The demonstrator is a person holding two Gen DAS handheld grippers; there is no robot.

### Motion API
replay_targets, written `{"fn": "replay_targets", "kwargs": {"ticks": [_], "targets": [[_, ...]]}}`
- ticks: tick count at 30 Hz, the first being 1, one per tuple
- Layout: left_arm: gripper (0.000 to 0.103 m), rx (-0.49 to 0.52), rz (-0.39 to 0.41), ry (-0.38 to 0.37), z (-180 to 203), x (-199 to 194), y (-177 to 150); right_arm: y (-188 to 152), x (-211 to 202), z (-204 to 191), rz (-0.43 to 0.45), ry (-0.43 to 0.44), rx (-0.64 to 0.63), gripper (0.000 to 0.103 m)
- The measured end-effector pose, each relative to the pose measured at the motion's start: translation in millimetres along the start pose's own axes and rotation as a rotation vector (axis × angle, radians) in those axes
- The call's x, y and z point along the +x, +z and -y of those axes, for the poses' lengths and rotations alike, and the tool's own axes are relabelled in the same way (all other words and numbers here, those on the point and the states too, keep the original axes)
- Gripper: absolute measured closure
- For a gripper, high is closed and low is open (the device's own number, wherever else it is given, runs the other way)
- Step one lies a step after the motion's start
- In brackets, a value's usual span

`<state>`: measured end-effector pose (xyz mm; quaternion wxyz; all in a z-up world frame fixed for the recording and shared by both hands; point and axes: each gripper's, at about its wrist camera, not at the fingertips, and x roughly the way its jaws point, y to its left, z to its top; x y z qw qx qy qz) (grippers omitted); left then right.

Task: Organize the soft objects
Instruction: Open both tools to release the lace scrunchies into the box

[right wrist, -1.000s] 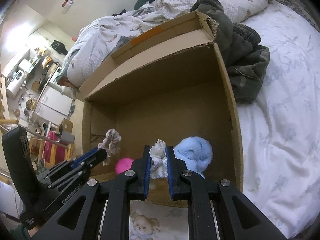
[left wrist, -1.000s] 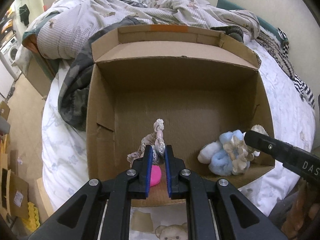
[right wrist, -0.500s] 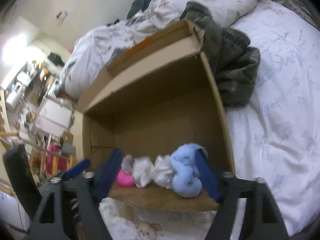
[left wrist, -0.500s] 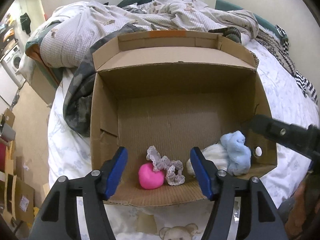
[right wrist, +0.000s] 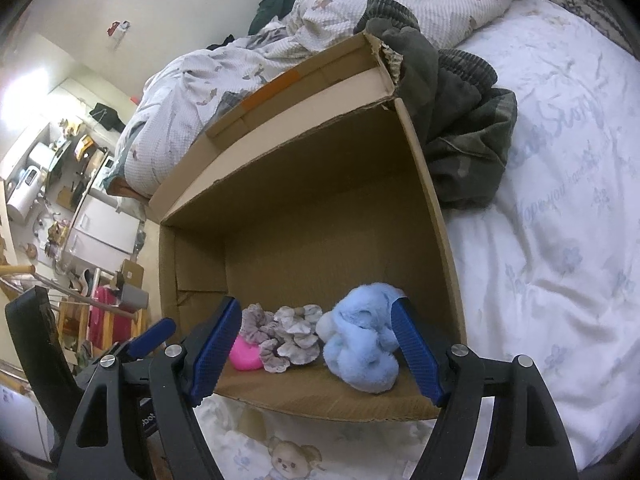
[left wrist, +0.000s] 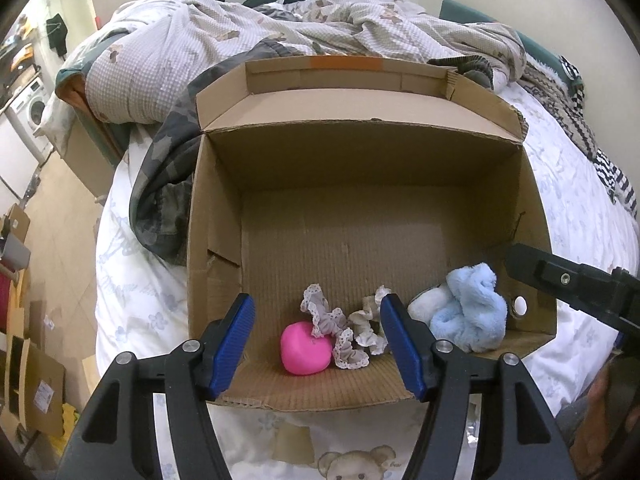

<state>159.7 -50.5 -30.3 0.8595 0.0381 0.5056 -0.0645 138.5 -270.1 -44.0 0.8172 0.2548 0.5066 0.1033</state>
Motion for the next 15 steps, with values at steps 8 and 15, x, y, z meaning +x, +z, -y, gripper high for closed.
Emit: {"fn": "replay_targets", "kwargs": {"ticks": [8,15], "targets": [[0.041,-0.01,-0.004,-0.004,-5,-5,-4,3,1,0,0.003,-0.007,0.005,0.021],[0.041,-0.061,0.025,-0.004,-18,-23,-7,0,1,-2,-0.02,-0.012,0.001,0.021]]}}
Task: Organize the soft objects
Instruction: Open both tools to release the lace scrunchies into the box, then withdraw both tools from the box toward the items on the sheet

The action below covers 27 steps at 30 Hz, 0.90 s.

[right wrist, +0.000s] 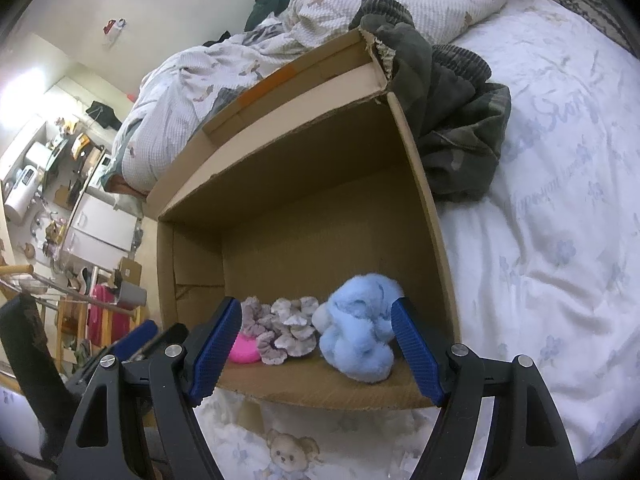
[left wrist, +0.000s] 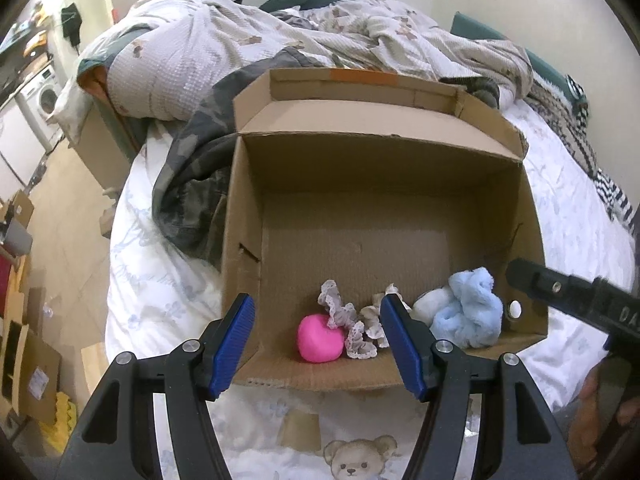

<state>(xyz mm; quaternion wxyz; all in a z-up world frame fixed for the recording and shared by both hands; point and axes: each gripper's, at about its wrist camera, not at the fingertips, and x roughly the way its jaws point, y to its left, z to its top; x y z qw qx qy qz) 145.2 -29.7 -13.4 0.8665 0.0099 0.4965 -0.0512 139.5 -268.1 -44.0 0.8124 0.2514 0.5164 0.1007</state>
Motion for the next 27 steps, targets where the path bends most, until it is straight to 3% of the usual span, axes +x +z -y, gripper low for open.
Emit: {"fn": "replay_targets", "kwargs": {"ticks": [22,27], "targets": [[0.041,-0.075,0.008,0.031,-29,-33,-41,-30,-39,8,0.027,-0.044,-0.029,0.021],[0.041,-0.03,0.003,0.071,-32,-31,-54,-41,-45,8,0.017,-0.053,-0.053,0.021]]}}
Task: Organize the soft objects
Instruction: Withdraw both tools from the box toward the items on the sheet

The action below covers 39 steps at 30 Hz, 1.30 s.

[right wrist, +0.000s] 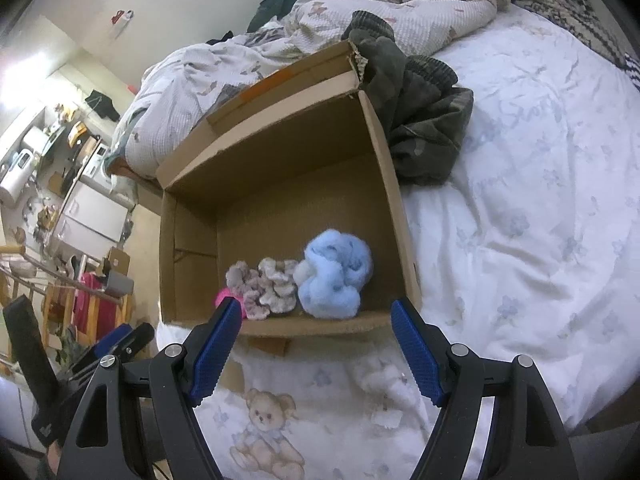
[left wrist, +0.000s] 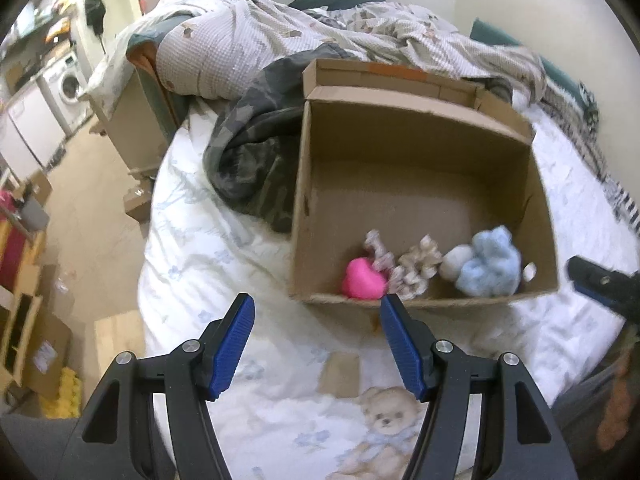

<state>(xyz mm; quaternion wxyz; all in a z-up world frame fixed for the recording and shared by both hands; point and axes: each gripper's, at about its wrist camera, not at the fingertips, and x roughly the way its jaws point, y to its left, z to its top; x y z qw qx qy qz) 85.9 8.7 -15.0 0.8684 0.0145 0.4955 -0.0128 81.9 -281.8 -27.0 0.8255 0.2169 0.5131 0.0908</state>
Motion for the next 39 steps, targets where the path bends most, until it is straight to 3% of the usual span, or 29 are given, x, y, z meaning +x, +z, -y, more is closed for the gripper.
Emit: {"fn": "replay_targets", "kwargs": {"ticks": [10,21,30,38,39], "targets": [[0.041,-0.041,-0.098,-0.032,-13,16,-17,-27,5,11,-0.111,-0.021,-0.021,0.021],[0.041,-0.091,-0.201,-0.078,-12,41,-20,-34,23,19,-0.206,-0.054,0.017,0.021],[0.041,-0.198,-0.304,-0.121,-19,69,-21,-31,37,41,-0.259,-0.028,0.15,0.021],[0.041,-0.106,-0.455,-0.13,14,108,-40,-27,50,56,-0.303,-0.018,0.231,0.021],[0.045,-0.086,-0.469,-0.122,19,113,-43,-27,51,58,-0.308,-0.023,0.235,0.021]]}}
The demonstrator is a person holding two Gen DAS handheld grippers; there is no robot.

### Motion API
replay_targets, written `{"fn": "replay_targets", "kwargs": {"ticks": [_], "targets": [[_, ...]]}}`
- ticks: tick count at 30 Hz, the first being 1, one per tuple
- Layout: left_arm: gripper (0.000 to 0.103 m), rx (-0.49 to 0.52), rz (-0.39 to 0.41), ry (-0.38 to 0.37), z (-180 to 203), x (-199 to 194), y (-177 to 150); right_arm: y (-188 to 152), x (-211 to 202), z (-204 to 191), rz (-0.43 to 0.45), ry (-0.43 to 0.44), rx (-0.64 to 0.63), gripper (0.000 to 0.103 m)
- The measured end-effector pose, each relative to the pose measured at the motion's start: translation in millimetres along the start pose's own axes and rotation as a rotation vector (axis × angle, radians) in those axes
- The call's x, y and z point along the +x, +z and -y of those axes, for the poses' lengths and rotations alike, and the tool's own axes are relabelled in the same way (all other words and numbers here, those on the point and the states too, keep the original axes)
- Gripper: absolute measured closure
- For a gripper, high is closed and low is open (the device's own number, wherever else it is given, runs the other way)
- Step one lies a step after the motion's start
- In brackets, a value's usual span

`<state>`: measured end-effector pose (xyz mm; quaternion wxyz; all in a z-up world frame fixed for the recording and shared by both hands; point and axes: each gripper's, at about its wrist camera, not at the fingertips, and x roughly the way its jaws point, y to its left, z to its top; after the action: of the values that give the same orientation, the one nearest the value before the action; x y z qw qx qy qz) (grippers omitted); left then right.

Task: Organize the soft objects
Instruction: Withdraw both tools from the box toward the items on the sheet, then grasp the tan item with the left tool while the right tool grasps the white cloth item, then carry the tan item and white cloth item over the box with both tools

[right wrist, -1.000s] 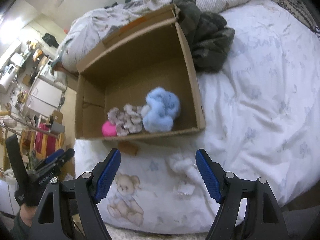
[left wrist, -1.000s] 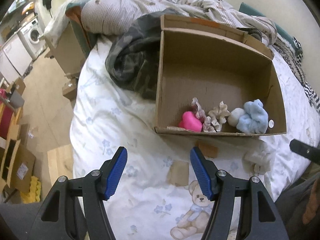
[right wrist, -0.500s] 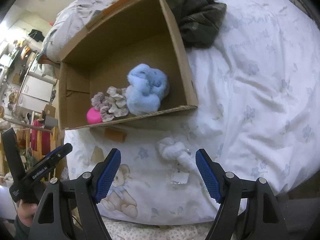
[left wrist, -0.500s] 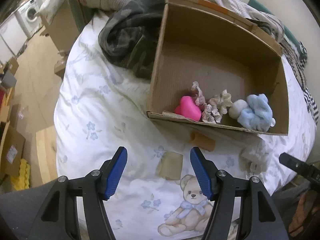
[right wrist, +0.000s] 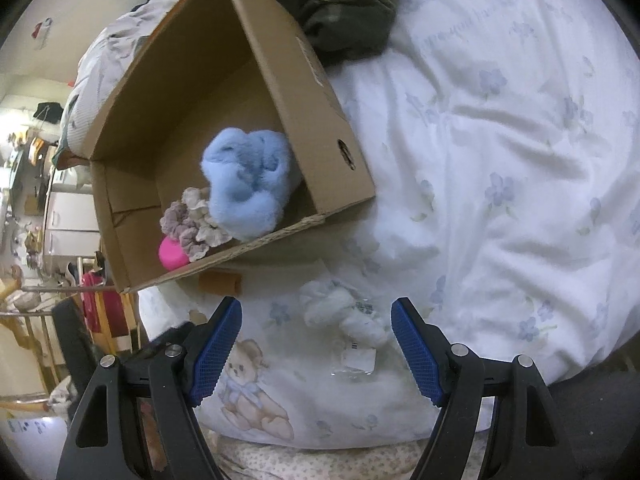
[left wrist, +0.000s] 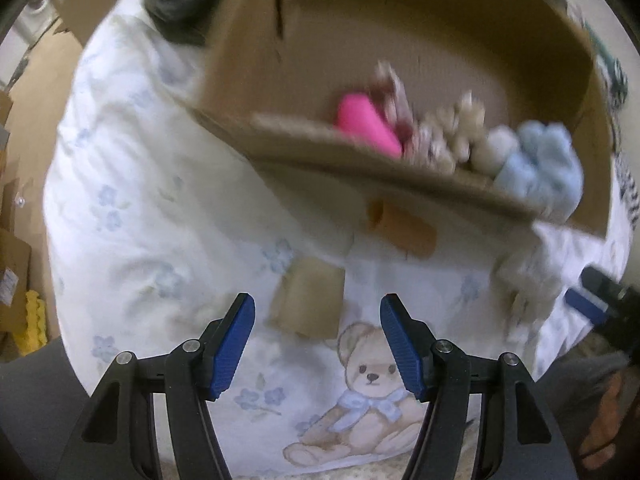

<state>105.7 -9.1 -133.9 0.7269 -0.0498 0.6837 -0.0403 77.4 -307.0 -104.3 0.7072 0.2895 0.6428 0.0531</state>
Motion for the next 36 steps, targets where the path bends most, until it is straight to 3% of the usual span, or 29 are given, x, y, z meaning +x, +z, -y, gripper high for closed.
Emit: {"fn": "replay_targets", "kwargs": {"ticks": [4,9,11,15,17,18,19,23,30,36], "targets": [[0.07,0.017,-0.002,0.009,6,5,3,3,7,2,-0.019,-0.033,-0.001,0.021],[0.092,0.01,-0.012,0.0,6,8,10,4,21,-9,-0.046,-0.071,-0.07,0.021],[0.094,0.013,0.001,-0.01,5,2,13,4,26,-17,-0.048,-0.097,-0.114,0.023],[0.094,0.014,0.031,-0.037,0,-6,16,0,37,-30,-0.073,-0.115,-0.184,0.064],[0.094,0.011,0.039,-0.043,-1,-9,17,-3,41,-33,-0.082,-0.141,-0.21,0.071],[0.094,0.01,0.043,-0.045,1,-11,17,-4,42,-34,-0.078,-0.151,-0.226,0.084],[0.094,0.007,0.046,-0.049,-1,-12,17,-5,41,-36,-0.069,-0.161,-0.24,0.09],[0.094,-0.003,0.07,-0.062,-13,-24,17,-7,26,-40,-0.015,-0.126,-0.247,0.099],[0.094,-0.014,0.103,-0.069,-23,-48,5,-10,-9,-43,0.068,0.034,-0.235,0.099],[0.094,-0.019,0.131,-0.058,-21,-58,1,-17,-6,-53,0.058,0.014,-0.282,0.099]]}}
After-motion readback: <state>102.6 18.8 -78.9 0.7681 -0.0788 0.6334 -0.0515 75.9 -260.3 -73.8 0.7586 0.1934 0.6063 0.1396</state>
